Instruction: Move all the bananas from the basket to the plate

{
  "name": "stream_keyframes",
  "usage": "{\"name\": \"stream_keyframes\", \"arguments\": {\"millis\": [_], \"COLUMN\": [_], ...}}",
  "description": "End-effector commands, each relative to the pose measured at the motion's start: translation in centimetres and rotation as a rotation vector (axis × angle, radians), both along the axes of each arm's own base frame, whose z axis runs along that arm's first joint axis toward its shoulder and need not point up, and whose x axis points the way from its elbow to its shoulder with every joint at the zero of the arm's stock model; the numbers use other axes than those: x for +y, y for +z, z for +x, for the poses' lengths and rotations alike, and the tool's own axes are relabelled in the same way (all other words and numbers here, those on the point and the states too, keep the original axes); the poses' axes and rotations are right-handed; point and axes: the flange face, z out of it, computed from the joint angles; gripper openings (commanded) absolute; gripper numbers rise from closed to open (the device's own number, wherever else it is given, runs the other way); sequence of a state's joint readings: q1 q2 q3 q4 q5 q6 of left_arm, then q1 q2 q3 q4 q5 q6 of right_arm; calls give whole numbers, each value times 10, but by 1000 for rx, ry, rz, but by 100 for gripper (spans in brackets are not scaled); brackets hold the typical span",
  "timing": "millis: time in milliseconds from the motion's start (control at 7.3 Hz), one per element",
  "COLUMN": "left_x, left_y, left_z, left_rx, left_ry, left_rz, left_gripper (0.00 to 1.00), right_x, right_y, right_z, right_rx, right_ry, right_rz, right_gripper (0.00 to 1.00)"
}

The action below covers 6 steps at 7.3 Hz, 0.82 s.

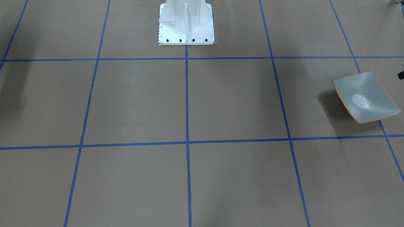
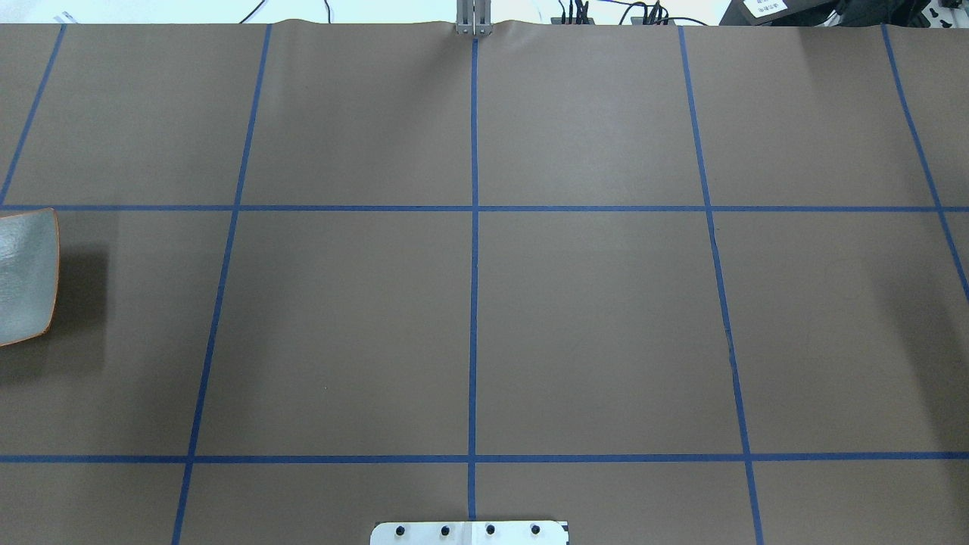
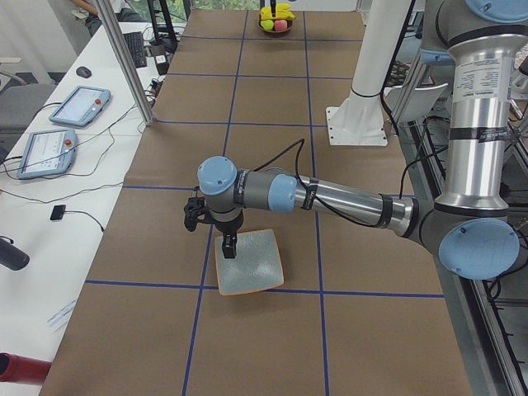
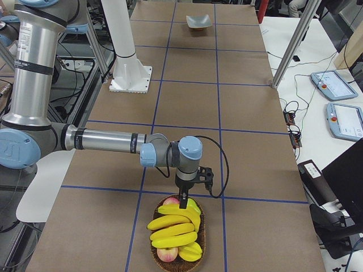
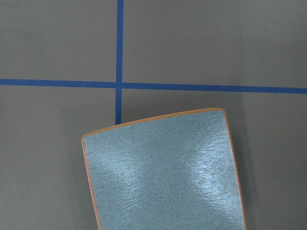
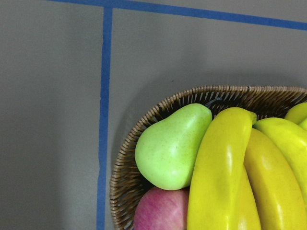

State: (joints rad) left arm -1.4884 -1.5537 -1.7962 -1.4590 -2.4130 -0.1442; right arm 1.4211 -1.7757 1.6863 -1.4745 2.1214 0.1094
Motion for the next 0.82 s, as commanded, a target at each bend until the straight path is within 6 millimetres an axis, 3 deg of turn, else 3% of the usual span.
{"name": "stream_keyframes", "arguments": {"millis": [0, 685], "left_x": [1, 0], "left_y": [0, -1], "left_z": [-1, -1], "left_rx": [0, 0], "left_ry": [-1, -1], "left_rz": [0, 2], "left_gripper": [99, 99], "right_x": [4, 10], "right_y": [17, 32], "right_z": [0, 1], "right_rx": [5, 4], "right_ry": [0, -9], "right_rz": [-32, -59], "right_gripper": [98, 93]}}
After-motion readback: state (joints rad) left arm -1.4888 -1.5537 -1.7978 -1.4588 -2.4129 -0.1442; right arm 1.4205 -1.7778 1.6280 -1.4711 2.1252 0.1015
